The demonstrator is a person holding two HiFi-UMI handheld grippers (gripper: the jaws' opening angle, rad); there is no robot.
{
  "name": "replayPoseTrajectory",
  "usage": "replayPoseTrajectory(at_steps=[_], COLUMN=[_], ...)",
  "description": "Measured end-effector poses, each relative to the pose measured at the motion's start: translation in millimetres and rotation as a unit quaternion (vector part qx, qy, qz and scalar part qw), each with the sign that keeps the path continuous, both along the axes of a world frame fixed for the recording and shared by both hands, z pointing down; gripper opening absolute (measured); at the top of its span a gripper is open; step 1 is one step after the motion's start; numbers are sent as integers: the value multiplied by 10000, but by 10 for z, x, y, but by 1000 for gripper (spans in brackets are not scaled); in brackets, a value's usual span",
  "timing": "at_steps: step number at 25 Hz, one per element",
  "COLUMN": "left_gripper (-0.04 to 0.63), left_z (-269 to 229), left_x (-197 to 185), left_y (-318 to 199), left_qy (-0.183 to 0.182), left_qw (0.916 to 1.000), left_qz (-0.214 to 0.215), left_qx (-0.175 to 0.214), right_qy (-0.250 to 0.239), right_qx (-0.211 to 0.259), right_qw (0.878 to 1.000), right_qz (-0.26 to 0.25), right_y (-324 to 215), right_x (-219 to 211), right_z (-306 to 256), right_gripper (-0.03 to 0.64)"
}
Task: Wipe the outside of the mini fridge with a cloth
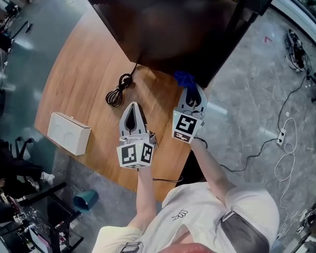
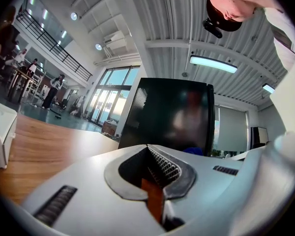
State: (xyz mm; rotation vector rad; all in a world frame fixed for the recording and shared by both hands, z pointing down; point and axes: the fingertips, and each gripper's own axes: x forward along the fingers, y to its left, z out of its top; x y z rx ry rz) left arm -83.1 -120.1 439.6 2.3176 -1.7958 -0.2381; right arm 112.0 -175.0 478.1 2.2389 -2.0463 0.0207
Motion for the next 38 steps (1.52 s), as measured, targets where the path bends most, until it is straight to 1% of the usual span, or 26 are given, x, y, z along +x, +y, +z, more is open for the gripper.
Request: replayPoseTrajectory(at_steps=[3,6,9,12,16,20,23,26,33,38], left_gripper=[5,5,5,5,5,5,5,5,5,5], left_z=[62,159,291,392,491,574,668,687,566,485], left_x=[-140,-389,-706,-992,-1289,-1438,-1475,-1437,-1337,-1217], left_y=[-37,-54,-57,-60,-77,-119,-137,-167,-124,-82], left_qy=[-1,-9,-1,-6,6,24,59,29,-106,-140], left_qw=[9999,9990,9968,9935,9889,9865,9856,9865,9896,9917], left_qz=[-148,-404,-712,-1034,-1368,-1499,-1537,-1471,-1291,-1153], left_qx=[-87,-203,-359,-484,-589,-652,-708,-718,-622,-555], right_qy=[-282,-354,-404,-532,-630,-608,-665,-710,-682,-757], right_qx=[-7,-59,-288,-633,-967,-1213,-1263,-1267,-1329,-1422], right_qw=[9985,9957,9924,9888,9870,9864,9860,9864,9878,9868], right_qz=[-459,-854,-1123,-1245,-1115,-926,-858,-764,-434,-179], right_y=[-255,-581,-931,-1246,-1549,-1751,-1803,-1792,-1625,-1409], right_x=[-556,-1089,-1555,-1904,-2180,-2257,-2258,-2231,-1956,-1608], right_z=[24,89,282,486,712,912,955,972,984,1000], right_gripper=[61,61,61,61,61,61,61,61,61,61])
